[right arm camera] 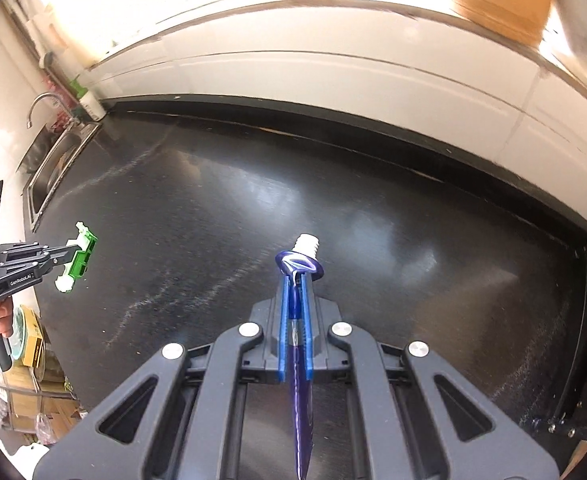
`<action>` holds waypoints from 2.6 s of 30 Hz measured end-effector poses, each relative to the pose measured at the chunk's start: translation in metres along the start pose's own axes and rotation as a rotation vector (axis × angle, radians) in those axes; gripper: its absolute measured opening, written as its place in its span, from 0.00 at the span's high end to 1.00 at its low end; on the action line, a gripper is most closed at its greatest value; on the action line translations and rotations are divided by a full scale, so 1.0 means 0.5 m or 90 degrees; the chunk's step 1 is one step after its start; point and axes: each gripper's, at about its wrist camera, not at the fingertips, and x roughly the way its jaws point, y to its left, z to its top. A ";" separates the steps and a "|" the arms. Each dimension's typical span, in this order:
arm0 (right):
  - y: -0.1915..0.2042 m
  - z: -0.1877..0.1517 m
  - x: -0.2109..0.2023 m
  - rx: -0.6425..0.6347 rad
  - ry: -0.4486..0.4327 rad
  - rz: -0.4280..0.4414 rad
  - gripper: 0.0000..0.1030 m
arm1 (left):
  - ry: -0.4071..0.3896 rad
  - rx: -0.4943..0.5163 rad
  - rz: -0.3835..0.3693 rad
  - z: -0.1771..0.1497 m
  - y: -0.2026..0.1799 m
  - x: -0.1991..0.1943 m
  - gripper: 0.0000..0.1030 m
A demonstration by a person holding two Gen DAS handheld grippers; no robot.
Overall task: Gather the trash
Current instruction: 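Carry the plastic shell and toothpaste tube over the trash bin with both grippers, then open both grippers to drop the shell and tube into the bin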
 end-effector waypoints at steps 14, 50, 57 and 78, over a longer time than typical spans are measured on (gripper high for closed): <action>0.093 0.008 0.020 -0.041 -0.006 0.047 0.93 | -0.011 -0.038 0.046 -0.066 0.057 -0.066 0.98; 0.743 -0.001 0.158 -0.374 0.090 0.269 0.93 | -0.052 -0.385 0.175 -0.455 0.404 -0.253 0.98; 1.022 -0.088 0.181 -0.513 0.143 0.357 0.93 | -0.043 -0.516 0.197 -0.602 0.520 -0.257 0.98; 1.331 -0.424 0.499 -0.655 0.284 0.316 0.93 | 0.030 -0.689 0.133 -0.838 0.713 0.022 0.98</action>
